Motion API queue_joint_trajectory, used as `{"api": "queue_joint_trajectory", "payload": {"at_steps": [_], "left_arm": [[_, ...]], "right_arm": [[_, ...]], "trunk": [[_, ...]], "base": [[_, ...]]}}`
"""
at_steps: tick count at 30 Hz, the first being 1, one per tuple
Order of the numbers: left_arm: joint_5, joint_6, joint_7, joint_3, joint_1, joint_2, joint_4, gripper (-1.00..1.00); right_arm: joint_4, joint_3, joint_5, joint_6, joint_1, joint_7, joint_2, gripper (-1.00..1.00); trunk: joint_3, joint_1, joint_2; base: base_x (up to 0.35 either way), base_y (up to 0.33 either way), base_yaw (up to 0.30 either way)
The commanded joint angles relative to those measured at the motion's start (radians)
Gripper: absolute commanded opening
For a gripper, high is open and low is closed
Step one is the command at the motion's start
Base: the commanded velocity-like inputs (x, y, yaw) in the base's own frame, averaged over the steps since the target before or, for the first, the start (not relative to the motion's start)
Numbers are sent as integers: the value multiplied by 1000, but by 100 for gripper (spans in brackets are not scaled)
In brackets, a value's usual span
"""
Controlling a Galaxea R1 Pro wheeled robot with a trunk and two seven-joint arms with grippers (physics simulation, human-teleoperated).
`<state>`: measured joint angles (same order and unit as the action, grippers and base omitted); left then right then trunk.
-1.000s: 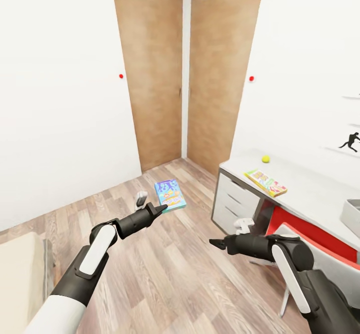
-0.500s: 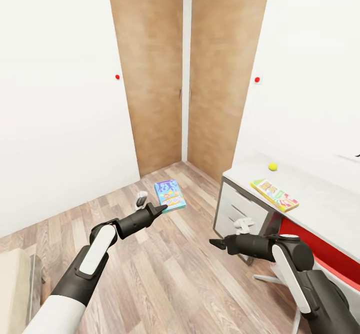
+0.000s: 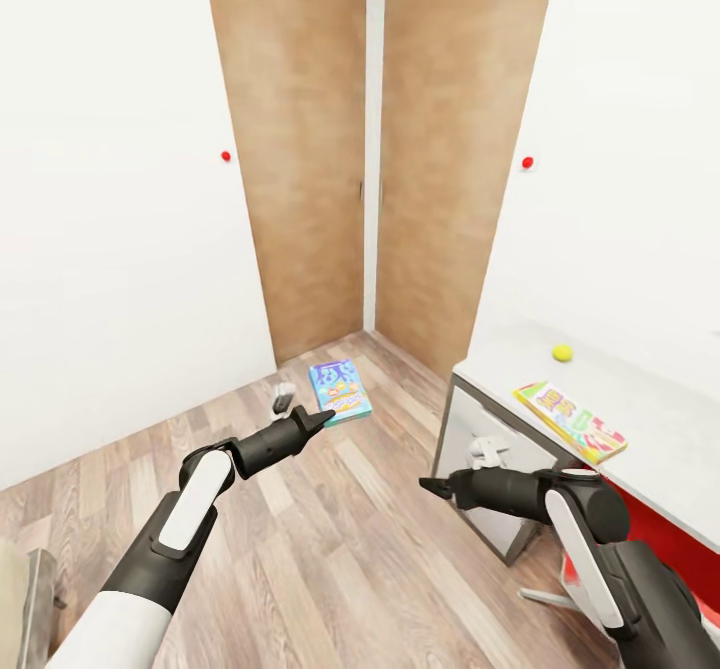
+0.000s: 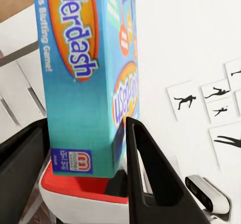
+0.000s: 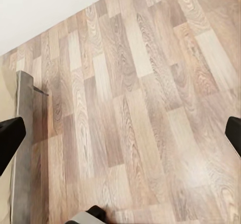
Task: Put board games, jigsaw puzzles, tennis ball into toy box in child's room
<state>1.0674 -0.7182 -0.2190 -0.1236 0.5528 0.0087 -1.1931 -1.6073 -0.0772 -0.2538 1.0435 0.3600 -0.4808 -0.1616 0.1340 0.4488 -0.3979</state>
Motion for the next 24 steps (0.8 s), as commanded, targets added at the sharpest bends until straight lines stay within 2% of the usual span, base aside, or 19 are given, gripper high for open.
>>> {"api": "queue_joint_trajectory", "payload": {"at_steps": [1, 8, 12, 18, 19, 21, 24], "left_arm": [[5, -3, -2, -1, 1, 1, 0, -100], [6, -3, -4, -1, 1, 1, 0, -100], [6, -3, -5, -1, 1, 1, 0, -100], [6, -3, -7, -1, 1, 1, 0, -100], [6, -3, -7, -1, 1, 1, 0, -100], [6, -3, -8, -1, 1, 1, 0, -100], [6, -3, -8, -1, 1, 1, 0, -100]], "right_arm": [[-1, 0, 2, 4, 1, -4, -1, 100], [-3, 3, 3, 4, 1, -7, -6, 100], [-3, 9, 2, 4, 1, -29, -21, 100], [-3, 50, 2, 4, 0, -174, -83, 100], [-3, 50, 2, 4, 0, -174, -83, 100], [-3, 72, 2, 4, 1, -222, -103, 100], [-3, 93, 2, 4, 1, -255, -116, 100]], "trunk": [[2, 1, -2], [2, 1, -2], [2, 1, -2], [2, 1, -2], [2, 1, -2], [2, 1, -2], [2, 1, -2]], "base": [[338, 0, 0], [338, 0, 0], [338, 0, 0], [334, 19, 0], [315, 37, 0], [247, 31, -3], [179, 23, -31]]}}
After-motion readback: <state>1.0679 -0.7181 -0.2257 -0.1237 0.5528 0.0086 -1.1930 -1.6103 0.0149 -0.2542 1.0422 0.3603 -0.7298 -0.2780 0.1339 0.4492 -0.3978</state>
